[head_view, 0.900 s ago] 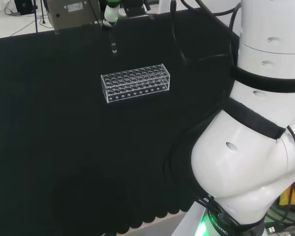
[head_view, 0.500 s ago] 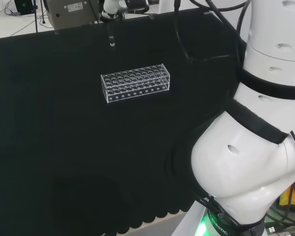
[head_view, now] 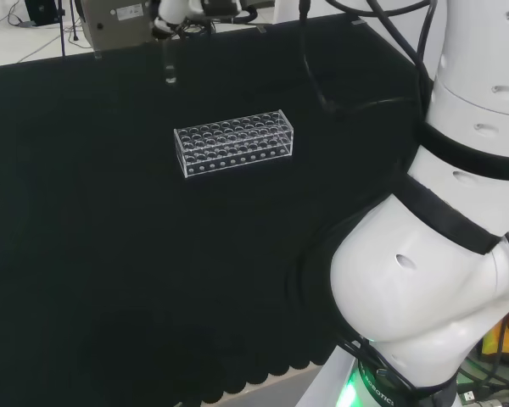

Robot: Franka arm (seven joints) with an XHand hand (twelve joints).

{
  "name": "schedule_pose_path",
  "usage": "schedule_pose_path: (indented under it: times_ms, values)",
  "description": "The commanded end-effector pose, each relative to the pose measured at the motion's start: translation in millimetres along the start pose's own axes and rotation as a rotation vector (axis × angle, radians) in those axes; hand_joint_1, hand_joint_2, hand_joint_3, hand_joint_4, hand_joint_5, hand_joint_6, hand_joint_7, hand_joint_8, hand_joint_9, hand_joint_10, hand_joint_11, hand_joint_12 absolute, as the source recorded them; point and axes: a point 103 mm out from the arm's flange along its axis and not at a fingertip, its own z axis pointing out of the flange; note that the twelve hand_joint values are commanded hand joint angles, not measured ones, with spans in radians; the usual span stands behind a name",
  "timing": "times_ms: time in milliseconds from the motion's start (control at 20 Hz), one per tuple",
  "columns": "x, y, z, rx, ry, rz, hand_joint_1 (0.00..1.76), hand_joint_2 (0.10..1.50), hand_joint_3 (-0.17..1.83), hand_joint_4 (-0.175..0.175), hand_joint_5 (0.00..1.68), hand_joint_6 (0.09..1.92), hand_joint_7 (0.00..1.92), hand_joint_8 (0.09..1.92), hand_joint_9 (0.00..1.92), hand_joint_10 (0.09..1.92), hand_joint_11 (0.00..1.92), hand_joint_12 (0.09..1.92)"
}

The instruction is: Shake the test tube.

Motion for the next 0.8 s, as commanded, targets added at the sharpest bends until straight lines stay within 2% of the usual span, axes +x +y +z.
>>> schedule_pose_path:
  times_ms: [50,250,400,600,800]
  values:
    - [49,-2,5,0.003,0.050,-0.087,1.44,0.59,0.67,-0.175,1.34,0.39,1.44,0.66,1.48,0.17,0.80,1.26]
    - [70,-3,7,0.010,0.053,-0.126,1.44,0.59,0.67,-0.175,1.34,0.38,1.44,0.66,1.48,0.16,0.80,1.26]
    - [65,-3,6,0.009,0.046,-0.110,1.44,0.59,0.67,-0.175,1.34,0.38,1.44,0.66,1.48,0.16,0.80,1.26]
    - [34,-4,6,0.015,0.021,-0.042,1.44,0.59,0.67,-0.175,1.34,0.38,1.44,0.66,1.48,0.16,0.80,1.26]
    - [-19,-9,8,0.029,-0.013,0.082,1.44,0.59,0.67,-0.175,1.34,0.38,1.44,0.66,1.48,0.16,0.80,1.26]
